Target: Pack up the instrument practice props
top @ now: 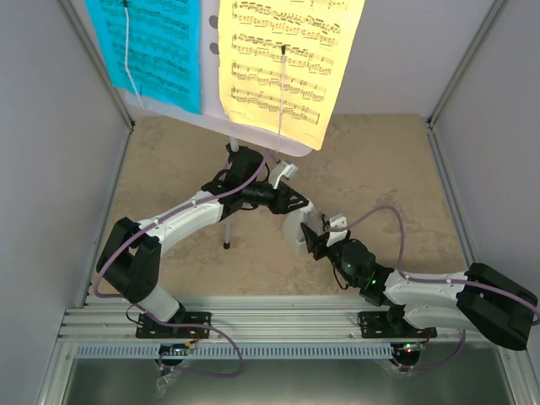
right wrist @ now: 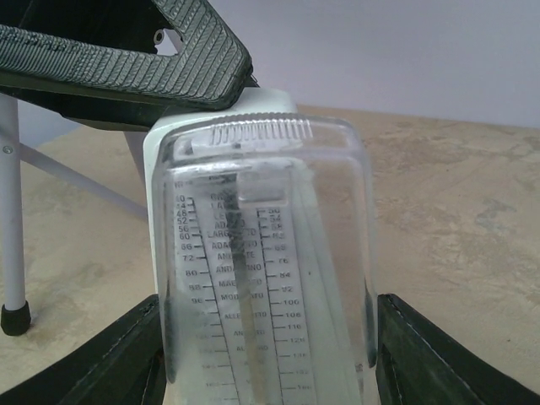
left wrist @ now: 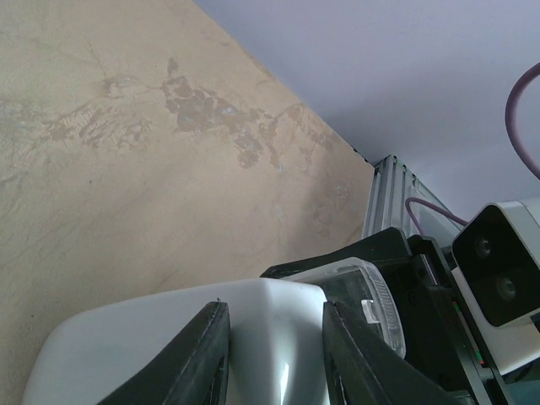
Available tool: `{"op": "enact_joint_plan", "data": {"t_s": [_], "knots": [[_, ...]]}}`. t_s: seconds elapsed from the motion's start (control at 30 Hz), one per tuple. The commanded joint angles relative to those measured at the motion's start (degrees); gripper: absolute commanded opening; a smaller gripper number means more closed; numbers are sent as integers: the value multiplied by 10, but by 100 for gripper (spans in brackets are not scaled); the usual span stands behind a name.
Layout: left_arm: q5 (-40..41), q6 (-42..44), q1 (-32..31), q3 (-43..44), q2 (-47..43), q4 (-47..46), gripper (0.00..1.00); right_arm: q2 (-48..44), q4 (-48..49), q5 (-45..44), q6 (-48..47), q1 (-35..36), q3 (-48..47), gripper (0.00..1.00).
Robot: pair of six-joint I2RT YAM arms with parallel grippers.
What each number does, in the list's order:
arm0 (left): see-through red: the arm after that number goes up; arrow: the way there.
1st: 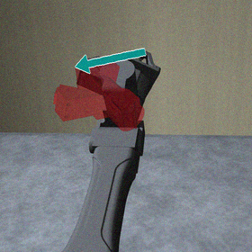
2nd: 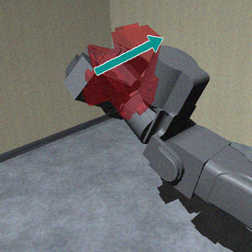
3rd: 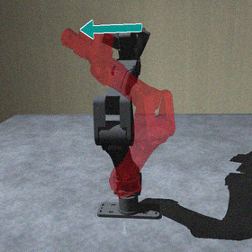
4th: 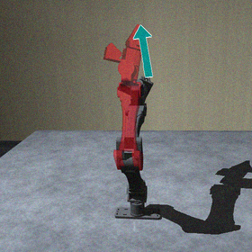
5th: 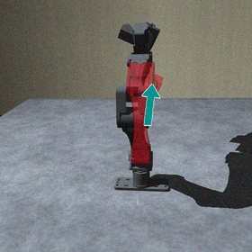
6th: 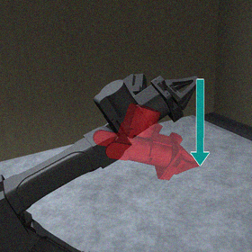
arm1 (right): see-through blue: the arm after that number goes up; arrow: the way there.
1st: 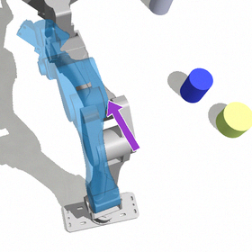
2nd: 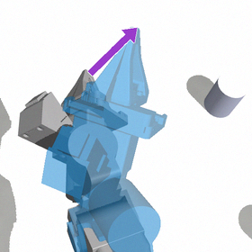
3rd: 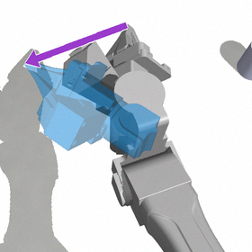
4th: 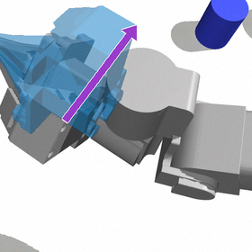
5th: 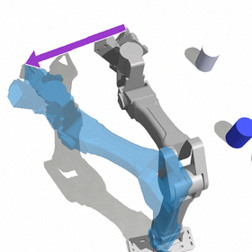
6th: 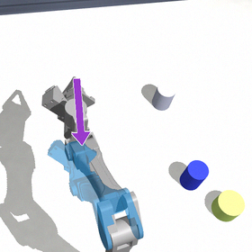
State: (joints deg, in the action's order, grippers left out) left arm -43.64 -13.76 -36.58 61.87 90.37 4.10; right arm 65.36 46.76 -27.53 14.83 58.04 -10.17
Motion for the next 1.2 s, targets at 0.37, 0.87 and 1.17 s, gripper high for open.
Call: {"op": "enact_joint_plan", "data": {"t_s": [0.37, 0.87, 1.17], "knots": [[11, 0, -1, -14, -10, 19, 33, 5, -38, -28, 37, 54, 19, 46], [12, 0, -1, -16, -19, 19, 33, 27, -65, -73, 18, 82, 3, 45], [7, -1, -1, -16, -18, 19, 33, 48, -83, -77, 21, 95, -5, 45]]}}
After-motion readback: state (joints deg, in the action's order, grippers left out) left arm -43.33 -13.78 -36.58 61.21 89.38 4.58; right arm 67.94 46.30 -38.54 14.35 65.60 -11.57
